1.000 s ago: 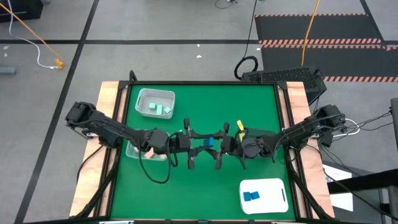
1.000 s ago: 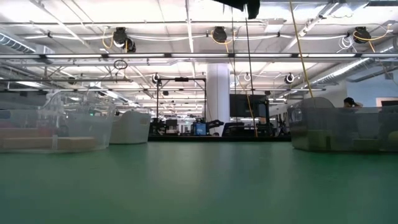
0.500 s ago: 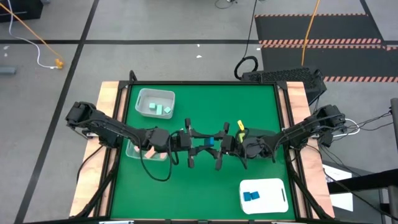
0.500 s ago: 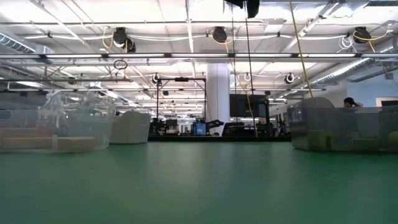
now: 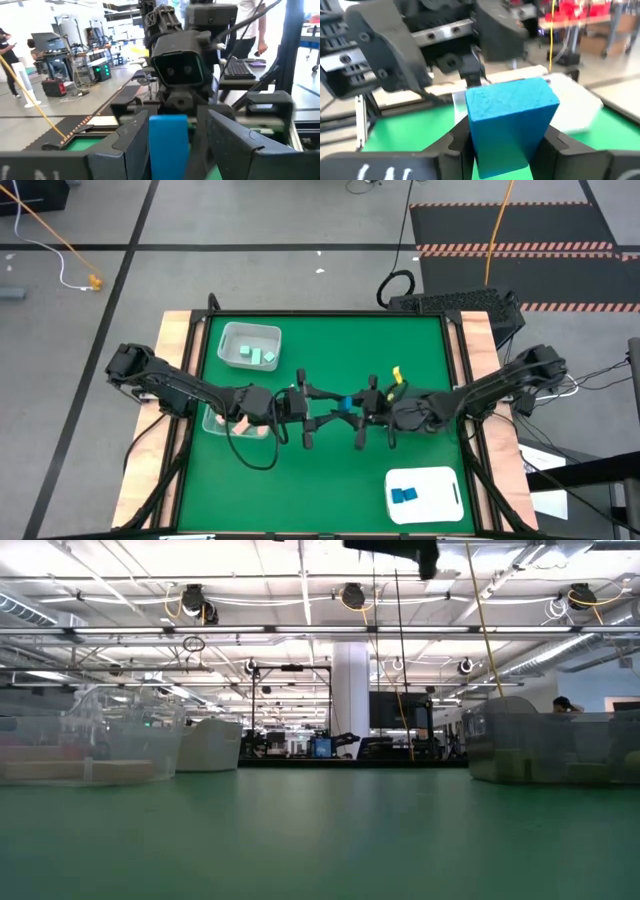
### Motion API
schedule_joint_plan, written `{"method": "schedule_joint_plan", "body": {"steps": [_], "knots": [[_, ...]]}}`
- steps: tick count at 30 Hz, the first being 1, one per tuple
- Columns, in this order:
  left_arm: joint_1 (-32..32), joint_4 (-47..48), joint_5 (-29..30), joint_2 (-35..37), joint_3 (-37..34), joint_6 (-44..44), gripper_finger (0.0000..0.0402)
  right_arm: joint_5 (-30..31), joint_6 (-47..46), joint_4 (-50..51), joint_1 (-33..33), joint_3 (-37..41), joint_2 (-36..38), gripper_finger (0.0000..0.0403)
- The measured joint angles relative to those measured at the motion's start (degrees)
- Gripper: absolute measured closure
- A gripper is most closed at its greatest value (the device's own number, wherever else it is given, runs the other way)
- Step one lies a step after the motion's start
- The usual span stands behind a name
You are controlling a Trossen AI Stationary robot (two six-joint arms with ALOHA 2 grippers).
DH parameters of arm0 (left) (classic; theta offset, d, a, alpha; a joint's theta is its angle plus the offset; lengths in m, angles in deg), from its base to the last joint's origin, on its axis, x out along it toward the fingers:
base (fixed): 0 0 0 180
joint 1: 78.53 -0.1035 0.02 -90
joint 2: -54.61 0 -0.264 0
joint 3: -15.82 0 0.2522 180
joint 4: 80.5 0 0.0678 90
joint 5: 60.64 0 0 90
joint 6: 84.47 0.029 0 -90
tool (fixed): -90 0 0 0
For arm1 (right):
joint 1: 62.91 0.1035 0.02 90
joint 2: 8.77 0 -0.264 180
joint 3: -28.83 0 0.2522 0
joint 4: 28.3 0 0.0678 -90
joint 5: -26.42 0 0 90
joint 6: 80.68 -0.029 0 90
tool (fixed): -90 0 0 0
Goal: Sort & place blocks by color
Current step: Put the blue block into the white bin
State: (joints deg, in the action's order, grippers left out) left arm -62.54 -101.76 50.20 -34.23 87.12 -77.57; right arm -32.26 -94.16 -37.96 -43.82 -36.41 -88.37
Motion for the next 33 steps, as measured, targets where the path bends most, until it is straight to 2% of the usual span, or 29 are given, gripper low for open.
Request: {"method": "schedule_joint_plan", "body": {"steps": [3,5,9,12,16,20,24,31,33], "knots": [[-0.01,0.17,0.6,0.15,0.0,-0.01,0.0206,-0.41,-4.51,11.14,0.0,0.0,5.18,0.0287],[0.0,1.51,0.69,1.12,-0.02,0.0,0.0205,-3.95,-8.6,18.58,0.0,0.0,8.88,0.0287],[0.0,8.31,2.53,3.95,-0.03,-0.04,0.0205,-18.7,-22.6,31.35,0.1,0.0,15.44,0.0287],[0.0,15.2,6.09,7.22,-0.04,-0.07,0.0205,-29.15,-32.39,38.58,2.0,0.0,18.01,0.0287],[0.0,26.66,8.95,12.09,-0.02,-2.82,0.0204,-36.97,-42.26,46.39,7.87,0.0,18.26,0.0287],[0.06,38.05,9.22,18.13,-0.07,-11.92,0.0204,-44.18,-51.6,51.72,13.78,0.0,17.05,0.0287],[0.28,48.58,9.24,24.22,-0.07,-22.27,0.0204,-48.12,-58.1,51.93,18.7,0.0,16.2,0.0287],[0.44,58.16,9.17,30.92,-0.07,-31.87,0.0204,-48.11,-67.63,51.44,22.44,2.8,14.59,0.0286],[0.44,58.92,9.18,31.79,-0.07,-33.07,0.0204,-49.3,-71.83,50.27,22.78,4.93,14.37,0.0259]]}}
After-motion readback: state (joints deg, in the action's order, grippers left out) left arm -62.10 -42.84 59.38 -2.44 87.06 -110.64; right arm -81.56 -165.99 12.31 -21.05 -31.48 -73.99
